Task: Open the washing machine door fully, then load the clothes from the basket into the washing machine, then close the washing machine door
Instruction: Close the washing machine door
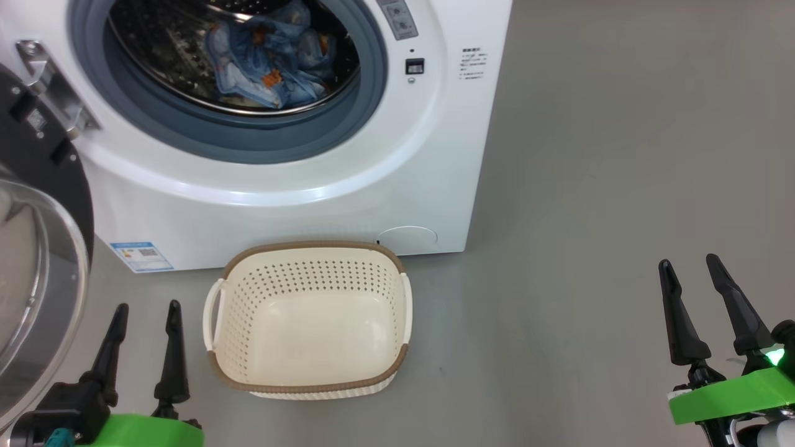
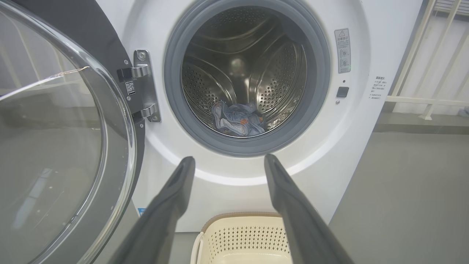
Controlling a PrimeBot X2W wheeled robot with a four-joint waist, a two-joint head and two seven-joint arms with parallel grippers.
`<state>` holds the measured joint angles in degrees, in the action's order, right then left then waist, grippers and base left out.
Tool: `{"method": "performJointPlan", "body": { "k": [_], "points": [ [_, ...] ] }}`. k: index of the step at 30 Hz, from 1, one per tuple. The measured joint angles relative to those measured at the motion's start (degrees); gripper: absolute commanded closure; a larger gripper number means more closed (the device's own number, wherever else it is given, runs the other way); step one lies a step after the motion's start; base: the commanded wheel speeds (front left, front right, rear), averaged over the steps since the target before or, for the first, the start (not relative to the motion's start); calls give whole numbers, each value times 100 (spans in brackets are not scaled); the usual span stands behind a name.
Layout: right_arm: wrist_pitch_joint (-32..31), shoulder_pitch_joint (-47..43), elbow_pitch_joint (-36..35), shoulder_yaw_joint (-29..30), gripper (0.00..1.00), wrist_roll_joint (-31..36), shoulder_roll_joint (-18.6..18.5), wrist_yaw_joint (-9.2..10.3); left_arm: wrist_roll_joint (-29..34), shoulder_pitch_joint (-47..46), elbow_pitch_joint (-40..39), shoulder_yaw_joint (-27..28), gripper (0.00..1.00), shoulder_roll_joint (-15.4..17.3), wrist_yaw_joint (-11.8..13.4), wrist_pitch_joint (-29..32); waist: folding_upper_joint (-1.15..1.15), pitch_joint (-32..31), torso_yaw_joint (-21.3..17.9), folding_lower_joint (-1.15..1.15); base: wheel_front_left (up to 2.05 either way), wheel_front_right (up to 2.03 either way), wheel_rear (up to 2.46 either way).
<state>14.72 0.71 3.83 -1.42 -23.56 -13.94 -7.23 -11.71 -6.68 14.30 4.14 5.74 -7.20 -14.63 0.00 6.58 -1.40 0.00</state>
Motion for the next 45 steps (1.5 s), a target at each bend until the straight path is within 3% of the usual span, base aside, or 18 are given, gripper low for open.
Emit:
{"method": "performJointPlan", "body": {
  "k": [13, 29, 45],
  "points": [
    [0, 8, -110, -119, 0, 26, -119, 1, -2, 9, -27, 104, 0, -121, 0, 0, 0, 49, 585, 0, 0, 0, 0],
    [0, 174, -86, -536, 0, 25, -471, 0, -10, 137, -51, 381, 0, -323, 0, 0, 0, 122, 1770, 0, 0, 0, 0],
    [0, 230, -31, -762, 0, -9, -581, 0, -83, 278, -141, 480, 0, -370, 18, 0, 0, 83, 2788, 0, 0, 0, 0]
  ]
}}
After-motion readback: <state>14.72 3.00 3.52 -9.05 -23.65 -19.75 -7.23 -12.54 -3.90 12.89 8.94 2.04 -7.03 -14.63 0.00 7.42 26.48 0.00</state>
